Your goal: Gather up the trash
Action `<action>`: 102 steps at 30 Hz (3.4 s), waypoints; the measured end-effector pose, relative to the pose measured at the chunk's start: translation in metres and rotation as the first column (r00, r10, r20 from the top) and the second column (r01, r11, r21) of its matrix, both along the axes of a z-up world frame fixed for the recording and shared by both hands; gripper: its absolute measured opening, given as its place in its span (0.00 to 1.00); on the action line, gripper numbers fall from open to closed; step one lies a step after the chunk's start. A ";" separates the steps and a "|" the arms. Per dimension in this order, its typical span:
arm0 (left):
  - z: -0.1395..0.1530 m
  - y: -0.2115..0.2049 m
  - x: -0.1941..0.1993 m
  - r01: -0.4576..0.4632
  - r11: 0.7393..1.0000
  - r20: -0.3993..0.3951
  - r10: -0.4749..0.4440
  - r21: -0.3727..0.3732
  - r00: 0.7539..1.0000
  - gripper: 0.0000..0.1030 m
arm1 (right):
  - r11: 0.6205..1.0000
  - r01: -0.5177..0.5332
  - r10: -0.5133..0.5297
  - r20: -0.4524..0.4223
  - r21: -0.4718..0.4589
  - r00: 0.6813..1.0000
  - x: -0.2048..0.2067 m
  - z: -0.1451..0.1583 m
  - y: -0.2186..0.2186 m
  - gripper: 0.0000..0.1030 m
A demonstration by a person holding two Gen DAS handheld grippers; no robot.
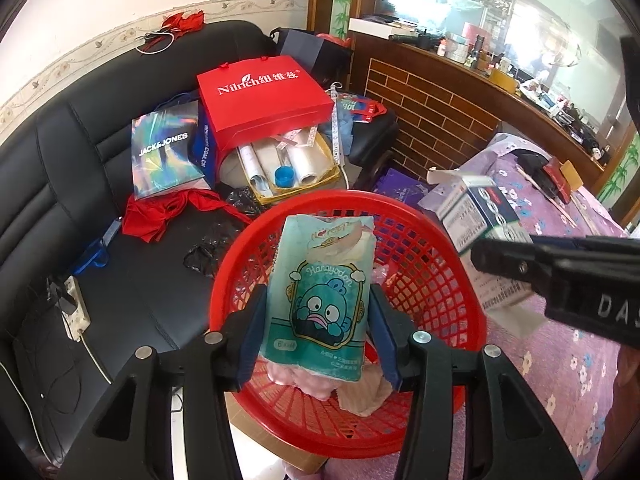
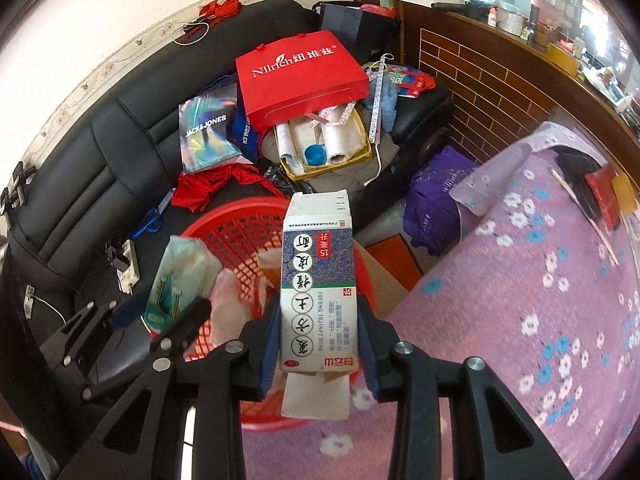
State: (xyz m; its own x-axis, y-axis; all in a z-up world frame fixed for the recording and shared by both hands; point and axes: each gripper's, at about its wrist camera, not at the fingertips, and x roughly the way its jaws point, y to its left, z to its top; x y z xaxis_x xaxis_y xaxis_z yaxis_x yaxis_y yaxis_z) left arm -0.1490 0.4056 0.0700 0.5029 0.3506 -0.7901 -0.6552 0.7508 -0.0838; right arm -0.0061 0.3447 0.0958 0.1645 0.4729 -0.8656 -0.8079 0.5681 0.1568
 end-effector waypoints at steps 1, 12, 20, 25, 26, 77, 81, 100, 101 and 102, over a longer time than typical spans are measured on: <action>0.000 0.001 -0.001 -0.004 1.000 0.000 0.004 -0.004 1.000 0.49 | 1.000 -0.007 0.008 -0.019 0.008 1.000 0.002 -0.001 0.003 0.40; 0.042 -0.019 -0.028 -0.034 0.999 0.078 0.031 0.041 0.996 0.83 | 0.998 0.033 -0.036 0.051 0.053 0.998 -0.018 0.030 -0.053 0.50; 0.081 -0.080 -0.057 0.011 0.993 0.107 -0.024 0.115 0.994 0.94 | 0.995 0.092 -0.102 0.272 0.049 0.957 -0.067 0.061 -0.136 0.76; 0.079 -0.117 -0.062 0.061 0.976 0.021 -0.067 0.207 0.998 0.95 | 0.991 0.123 -0.136 0.331 0.059 0.934 -0.083 0.068 -0.175 0.81; 0.078 -0.122 -0.063 0.063 0.971 0.007 -0.066 0.231 0.998 0.95 | 0.990 0.126 -0.138 0.354 0.056 0.925 -0.086 0.069 -0.179 0.81; 0.057 -0.155 -0.065 0.012 0.979 -0.052 -0.001 0.202 0.999 0.95 | 0.999 0.053 -0.048 0.363 -0.004 0.930 -0.100 0.052 -0.214 0.83; 0.056 -0.155 -0.065 0.008 0.979 -0.055 0.003 0.204 0.998 0.95 | 0.999 0.051 -0.046 0.359 -0.006 0.932 -0.099 0.051 -0.212 0.83; 0.054 -0.154 -0.063 0.003 0.978 -0.070 0.012 0.207 0.998 0.95 | 0.999 0.042 -0.035 0.339 -0.014 0.940 -0.093 0.046 -0.206 0.83; 0.054 -0.154 -0.063 0.003 0.978 -0.070 0.012 0.207 0.997 0.95 | 0.999 0.042 -0.034 0.339 -0.014 0.940 -0.093 0.046 -0.206 0.83; 0.054 -0.154 -0.063 0.003 0.978 -0.071 0.012 0.207 0.997 0.95 | 0.999 0.041 -0.033 0.338 -0.015 0.940 -0.093 0.045 -0.206 0.83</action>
State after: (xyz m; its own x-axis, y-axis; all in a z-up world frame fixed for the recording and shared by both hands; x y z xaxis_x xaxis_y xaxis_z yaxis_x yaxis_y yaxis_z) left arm -0.2123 0.2516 0.1236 0.4461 0.5124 -0.7338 -0.6575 0.7439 0.1198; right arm -0.0991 0.1391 0.1411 0.4662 0.4426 -0.7660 -0.7895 0.5989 -0.1345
